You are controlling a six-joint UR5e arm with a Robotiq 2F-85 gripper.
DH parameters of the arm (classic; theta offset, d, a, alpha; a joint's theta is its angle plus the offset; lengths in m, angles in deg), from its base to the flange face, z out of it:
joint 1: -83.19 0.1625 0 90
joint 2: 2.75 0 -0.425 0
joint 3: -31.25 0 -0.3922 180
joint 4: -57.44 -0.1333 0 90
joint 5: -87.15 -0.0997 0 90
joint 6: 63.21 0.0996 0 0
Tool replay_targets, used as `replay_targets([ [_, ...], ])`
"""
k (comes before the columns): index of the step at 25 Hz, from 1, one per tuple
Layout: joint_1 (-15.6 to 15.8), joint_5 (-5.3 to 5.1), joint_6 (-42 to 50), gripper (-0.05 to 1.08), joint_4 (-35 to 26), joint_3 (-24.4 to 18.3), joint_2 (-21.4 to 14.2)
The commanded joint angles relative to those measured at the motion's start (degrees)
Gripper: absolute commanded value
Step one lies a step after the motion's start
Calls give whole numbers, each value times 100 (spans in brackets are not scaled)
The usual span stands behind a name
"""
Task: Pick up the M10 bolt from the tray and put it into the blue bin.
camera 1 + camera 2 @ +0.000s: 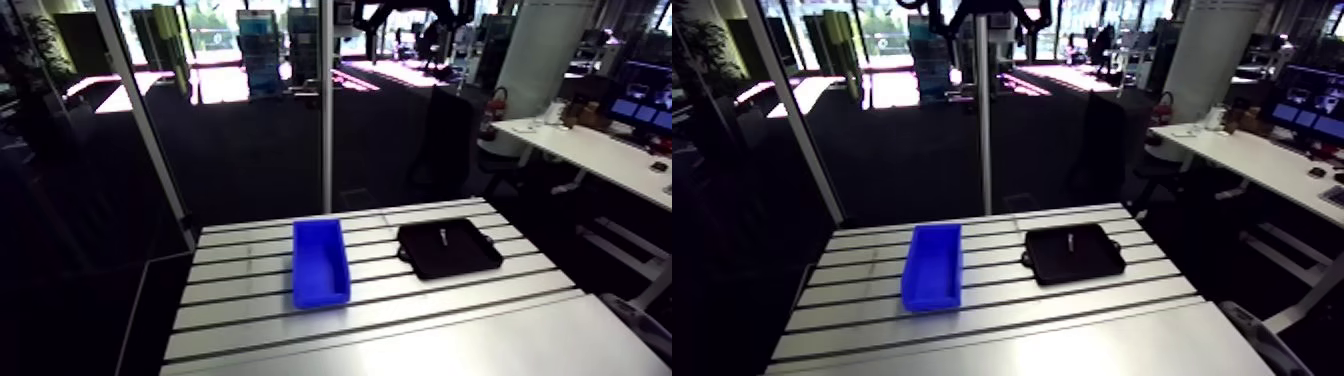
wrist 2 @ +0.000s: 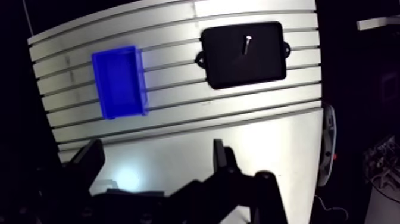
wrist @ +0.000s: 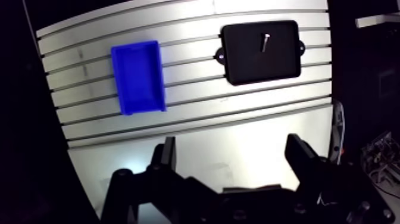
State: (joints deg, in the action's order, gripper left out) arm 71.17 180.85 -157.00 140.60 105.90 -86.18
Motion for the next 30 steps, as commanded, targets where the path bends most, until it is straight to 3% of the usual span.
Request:
replay_targets([
  [1,-257,240,-196,1,328,203,7],
  [5,-547,223,-574,1,767,388,95],
  [14,-670,196,-777,1,1453,748,464],
  [19,-793,126,-759,1,1646,898,719],
  [30,-1224,-384,-1005,2,1954,1179,816],
])
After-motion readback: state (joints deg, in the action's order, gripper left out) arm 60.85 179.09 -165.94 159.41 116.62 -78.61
